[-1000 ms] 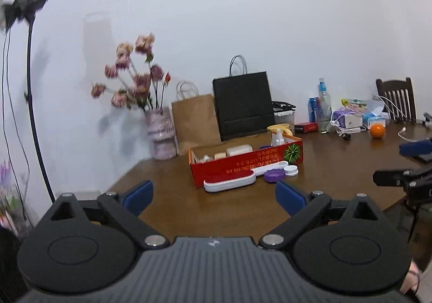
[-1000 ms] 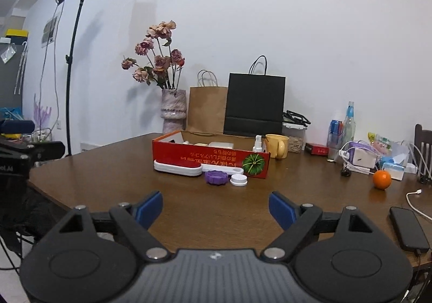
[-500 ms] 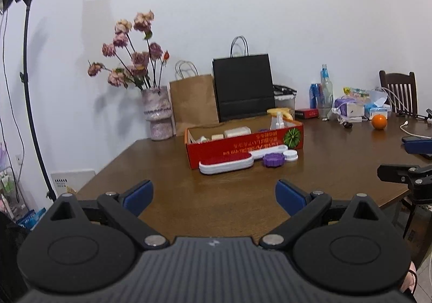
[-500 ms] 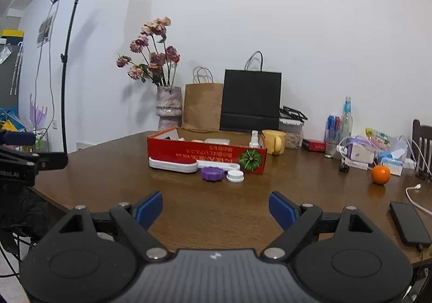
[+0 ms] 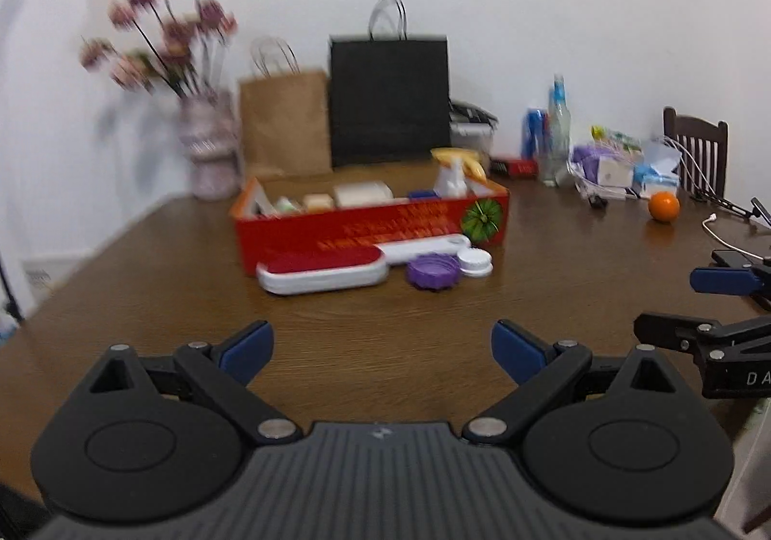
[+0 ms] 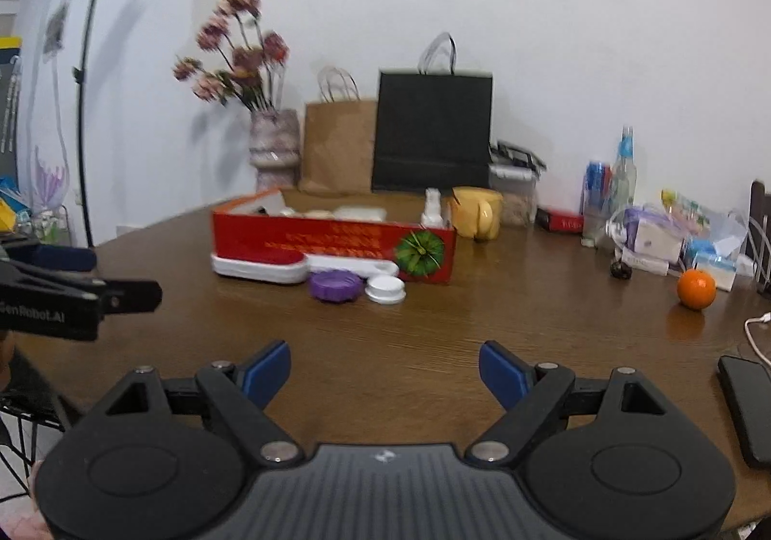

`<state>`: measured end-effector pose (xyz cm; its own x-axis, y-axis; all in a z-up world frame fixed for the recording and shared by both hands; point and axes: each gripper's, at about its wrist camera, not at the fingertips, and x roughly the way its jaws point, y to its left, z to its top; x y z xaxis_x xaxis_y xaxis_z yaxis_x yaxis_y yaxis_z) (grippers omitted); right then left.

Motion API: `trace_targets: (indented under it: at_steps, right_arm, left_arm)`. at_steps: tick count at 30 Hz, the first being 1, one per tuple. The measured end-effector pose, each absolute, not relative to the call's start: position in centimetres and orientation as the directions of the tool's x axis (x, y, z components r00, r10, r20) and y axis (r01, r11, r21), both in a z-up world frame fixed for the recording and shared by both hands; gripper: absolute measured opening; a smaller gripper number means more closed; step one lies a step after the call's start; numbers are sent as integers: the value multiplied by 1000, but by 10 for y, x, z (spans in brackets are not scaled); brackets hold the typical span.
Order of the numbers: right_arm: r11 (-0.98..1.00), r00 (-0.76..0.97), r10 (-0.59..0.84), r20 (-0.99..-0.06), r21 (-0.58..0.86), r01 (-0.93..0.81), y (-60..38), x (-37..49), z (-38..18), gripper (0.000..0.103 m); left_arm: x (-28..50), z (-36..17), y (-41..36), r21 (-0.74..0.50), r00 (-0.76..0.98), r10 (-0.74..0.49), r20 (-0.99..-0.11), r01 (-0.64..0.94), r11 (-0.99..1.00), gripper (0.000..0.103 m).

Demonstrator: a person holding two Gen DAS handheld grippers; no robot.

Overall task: Organize rigid objects
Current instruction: 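Withdraw both open tools from the box back toward the table, then grasp the purple ridged cap with the left tool while the right tool grasps the white ridged cap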

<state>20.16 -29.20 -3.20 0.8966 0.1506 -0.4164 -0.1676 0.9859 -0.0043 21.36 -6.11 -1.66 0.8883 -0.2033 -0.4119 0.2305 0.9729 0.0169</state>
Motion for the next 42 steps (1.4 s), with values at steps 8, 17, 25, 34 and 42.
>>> trace_targets:
  at_steps: [8, 17, 25, 34, 42]
  right_arm:
    - [975, 869, 189, -457, -21, -223, -312, 285, -31, 81]
    - [932, 788, 323, -525, 30, -362, -314, 381, -34, 76]
    - [879, 681, 439, -585, 124, -460, -305, 440, -49, 62]
    - [851, 627, 506, -592, 224, -475, -310, 460, -63, 61]
    - [853, 633, 480, -608, 154, -499, -295, 455, -68, 58]
  left_arm:
    - [308, -27, -85, -91, 823, -273, -498, 263, 960, 92]
    - [380, -46, -113, -120, 749, -324, -579, 314, 942, 77]
    - [408, -62, -120, -132, 726, -321, -608, 307, 943, 56]
    - [412, -62, -122, -128, 733, -336, -592, 326, 937, 52]
    - [387, -57, -115, -128, 734, -351, -581, 344, 930, 51]
